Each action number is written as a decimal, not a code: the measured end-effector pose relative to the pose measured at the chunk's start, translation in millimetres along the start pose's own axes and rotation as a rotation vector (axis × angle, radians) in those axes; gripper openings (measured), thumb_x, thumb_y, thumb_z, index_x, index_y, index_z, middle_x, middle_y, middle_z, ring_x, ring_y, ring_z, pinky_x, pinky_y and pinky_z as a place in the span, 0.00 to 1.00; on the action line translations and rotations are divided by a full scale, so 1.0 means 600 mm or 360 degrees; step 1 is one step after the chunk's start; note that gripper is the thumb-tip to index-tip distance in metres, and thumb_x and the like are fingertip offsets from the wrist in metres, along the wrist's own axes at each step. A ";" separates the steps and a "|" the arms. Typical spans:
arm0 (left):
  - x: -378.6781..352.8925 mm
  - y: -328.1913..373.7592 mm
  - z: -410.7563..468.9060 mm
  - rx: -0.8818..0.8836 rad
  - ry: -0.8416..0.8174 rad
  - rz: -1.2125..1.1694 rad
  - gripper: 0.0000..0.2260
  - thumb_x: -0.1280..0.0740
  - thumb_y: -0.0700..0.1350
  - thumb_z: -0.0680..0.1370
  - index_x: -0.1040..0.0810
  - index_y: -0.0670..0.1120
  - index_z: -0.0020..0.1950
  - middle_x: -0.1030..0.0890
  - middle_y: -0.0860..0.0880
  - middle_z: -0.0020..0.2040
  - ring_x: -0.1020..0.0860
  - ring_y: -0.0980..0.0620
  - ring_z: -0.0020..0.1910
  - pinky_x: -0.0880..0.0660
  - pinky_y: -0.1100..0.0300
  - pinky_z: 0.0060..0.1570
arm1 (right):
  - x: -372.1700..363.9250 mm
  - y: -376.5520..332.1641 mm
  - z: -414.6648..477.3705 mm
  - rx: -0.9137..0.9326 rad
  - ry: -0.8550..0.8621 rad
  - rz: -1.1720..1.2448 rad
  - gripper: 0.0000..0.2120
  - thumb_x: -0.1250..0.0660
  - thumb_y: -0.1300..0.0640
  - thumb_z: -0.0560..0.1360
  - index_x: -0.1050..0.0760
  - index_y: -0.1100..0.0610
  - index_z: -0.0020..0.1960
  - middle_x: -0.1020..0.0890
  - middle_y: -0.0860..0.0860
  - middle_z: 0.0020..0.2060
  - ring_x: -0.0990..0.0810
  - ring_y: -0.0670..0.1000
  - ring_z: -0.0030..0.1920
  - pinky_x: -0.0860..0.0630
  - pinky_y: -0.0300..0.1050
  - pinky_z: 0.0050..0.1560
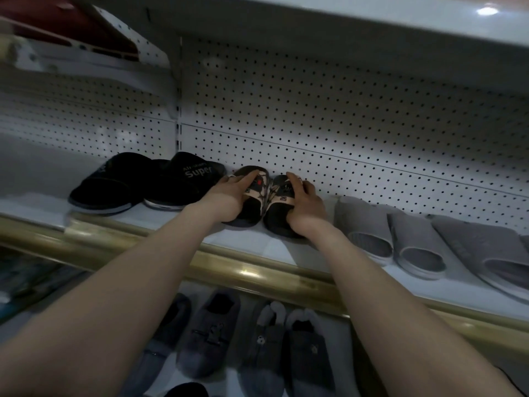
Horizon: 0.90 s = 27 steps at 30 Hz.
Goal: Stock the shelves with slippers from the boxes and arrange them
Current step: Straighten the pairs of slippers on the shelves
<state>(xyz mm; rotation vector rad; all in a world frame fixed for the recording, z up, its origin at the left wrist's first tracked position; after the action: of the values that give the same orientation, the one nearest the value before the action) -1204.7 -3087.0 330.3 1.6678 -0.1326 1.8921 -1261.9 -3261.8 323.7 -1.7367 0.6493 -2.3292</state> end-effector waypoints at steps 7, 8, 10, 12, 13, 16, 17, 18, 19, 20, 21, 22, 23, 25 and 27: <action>0.001 0.003 -0.014 -0.0093 0.0046 -0.0028 0.28 0.45 0.43 0.83 0.57 0.54 0.79 0.45 0.46 0.79 0.45 0.45 0.77 0.50 0.56 0.74 | 0.005 0.003 0.001 0.0014 -0.0010 -0.0019 0.43 0.39 0.70 0.74 0.51 0.36 0.77 0.46 0.50 0.78 0.35 0.62 0.71 0.30 0.59 0.69; 0.000 0.002 -0.016 -0.0112 0.0048 -0.0022 0.29 0.45 0.43 0.83 0.56 0.54 0.79 0.45 0.46 0.79 0.44 0.44 0.77 0.49 0.56 0.74 | 0.006 0.003 0.000 0.0013 -0.0007 -0.0035 0.43 0.40 0.70 0.74 0.50 0.37 0.78 0.45 0.51 0.78 0.34 0.62 0.71 0.30 0.59 0.69; -0.002 -0.002 -0.019 -0.0148 0.0043 -0.0036 0.28 0.45 0.44 0.83 0.56 0.54 0.80 0.45 0.46 0.79 0.44 0.43 0.77 0.48 0.54 0.74 | 0.011 0.005 -0.003 0.0001 -0.0007 -0.0068 0.43 0.40 0.71 0.74 0.49 0.38 0.78 0.45 0.52 0.77 0.33 0.62 0.70 0.29 0.58 0.68; -0.004 -0.003 -0.021 -0.0211 0.0068 -0.0076 0.27 0.45 0.45 0.84 0.54 0.54 0.80 0.43 0.46 0.79 0.42 0.44 0.76 0.47 0.54 0.75 | 0.014 0.007 -0.008 0.0005 0.0003 -0.0094 0.42 0.40 0.71 0.74 0.48 0.38 0.77 0.43 0.53 0.77 0.32 0.63 0.69 0.29 0.58 0.67; -0.004 -0.001 -0.022 -0.0240 0.0080 -0.0092 0.27 0.45 0.45 0.84 0.53 0.53 0.80 0.43 0.45 0.79 0.41 0.44 0.76 0.46 0.54 0.74 | 0.015 0.008 -0.010 0.0015 0.0011 -0.0095 0.42 0.41 0.71 0.74 0.48 0.38 0.77 0.43 0.53 0.76 0.32 0.63 0.69 0.28 0.58 0.67; -0.005 0.002 -0.026 -0.0281 0.0097 -0.0124 0.27 0.44 0.44 0.83 0.52 0.52 0.80 0.42 0.45 0.78 0.39 0.42 0.75 0.43 0.53 0.74 | 0.019 0.012 -0.019 0.0011 0.0019 -0.0082 0.42 0.41 0.72 0.73 0.47 0.39 0.77 0.41 0.53 0.75 0.31 0.63 0.67 0.28 0.57 0.66; -0.005 0.002 -0.026 -0.0290 0.0105 -0.0134 0.27 0.44 0.44 0.83 0.51 0.53 0.80 0.43 0.46 0.78 0.39 0.41 0.74 0.42 0.51 0.74 | 0.021 0.012 -0.022 -0.0002 0.0023 -0.0078 0.42 0.41 0.71 0.73 0.47 0.39 0.77 0.41 0.53 0.75 0.31 0.64 0.67 0.27 0.57 0.65; -0.004 0.002 -0.027 -0.0293 0.0109 -0.0151 0.28 0.43 0.44 0.82 0.51 0.53 0.80 0.43 0.46 0.79 0.39 0.41 0.74 0.41 0.50 0.73 | 0.023 0.013 -0.024 -0.0020 0.0027 -0.0062 0.42 0.41 0.71 0.72 0.46 0.38 0.77 0.41 0.53 0.75 0.31 0.64 0.67 0.27 0.57 0.65; -0.002 0.002 -0.027 -0.0283 0.0105 -0.0185 0.29 0.42 0.43 0.81 0.50 0.54 0.79 0.44 0.47 0.79 0.40 0.41 0.75 0.41 0.50 0.74 | 0.024 0.011 -0.027 -0.0039 0.0031 -0.0034 0.41 0.41 0.69 0.72 0.46 0.37 0.76 0.42 0.52 0.75 0.31 0.64 0.67 0.27 0.57 0.65; 0.000 0.003 -0.028 -0.0259 0.0088 -0.0226 0.31 0.40 0.44 0.80 0.50 0.55 0.79 0.46 0.47 0.79 0.42 0.41 0.75 0.43 0.51 0.74 | 0.023 0.009 -0.029 -0.0055 0.0026 0.0010 0.40 0.39 0.66 0.72 0.46 0.37 0.76 0.43 0.51 0.75 0.31 0.64 0.67 0.27 0.57 0.66; 0.002 0.005 -0.029 -0.0222 0.0065 -0.0268 0.32 0.39 0.45 0.78 0.49 0.56 0.79 0.47 0.48 0.79 0.45 0.41 0.76 0.45 0.51 0.75 | 0.021 0.006 -0.031 -0.0063 0.0006 0.0065 0.39 0.38 0.62 0.72 0.47 0.37 0.76 0.44 0.50 0.76 0.32 0.63 0.68 0.28 0.58 0.67; 0.003 0.009 -0.031 -0.0176 0.0045 -0.0301 0.32 0.38 0.47 0.78 0.48 0.58 0.79 0.49 0.49 0.80 0.48 0.41 0.77 0.48 0.51 0.76 | 0.018 0.003 -0.034 -0.0059 -0.0018 0.0113 0.39 0.37 0.56 0.71 0.49 0.37 0.76 0.45 0.49 0.76 0.34 0.63 0.70 0.29 0.59 0.68; 0.003 0.013 -0.033 -0.0135 0.0030 -0.0314 0.32 0.38 0.50 0.77 0.48 0.60 0.78 0.51 0.50 0.80 0.52 0.41 0.78 0.51 0.49 0.76 | 0.016 0.000 -0.036 -0.0051 -0.0035 0.0142 0.40 0.37 0.49 0.69 0.51 0.36 0.76 0.46 0.49 0.76 0.37 0.63 0.72 0.31 0.60 0.69; -0.005 0.017 -0.032 -0.0097 0.0037 -0.0262 0.31 0.39 0.56 0.78 0.49 0.64 0.77 0.54 0.52 0.80 0.58 0.39 0.78 0.54 0.45 0.75 | 0.011 -0.002 -0.038 -0.0023 -0.0024 0.0156 0.41 0.38 0.40 0.67 0.52 0.36 0.76 0.46 0.48 0.77 0.41 0.62 0.74 0.33 0.61 0.70; -0.014 0.015 -0.026 -0.0092 0.0061 -0.0165 0.29 0.41 0.60 0.79 0.51 0.65 0.77 0.56 0.52 0.80 0.61 0.39 0.77 0.55 0.42 0.75 | 0.006 0.002 -0.039 0.0028 0.0049 0.0150 0.39 0.38 0.38 0.70 0.52 0.38 0.76 0.46 0.48 0.77 0.42 0.61 0.75 0.35 0.59 0.71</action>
<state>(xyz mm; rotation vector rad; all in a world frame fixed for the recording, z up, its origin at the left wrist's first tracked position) -1222.2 -3090.2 322.1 1.5689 -0.0828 1.8253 -1285.4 -3258.7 320.7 -1.6291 0.6974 -2.2953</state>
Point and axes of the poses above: each hand's wrist, its own z-axis towards the middle knuckle, its own x-axis out of the back of the hand, y = z × x, the point moved 2 cm from there along z, towards the middle knuckle
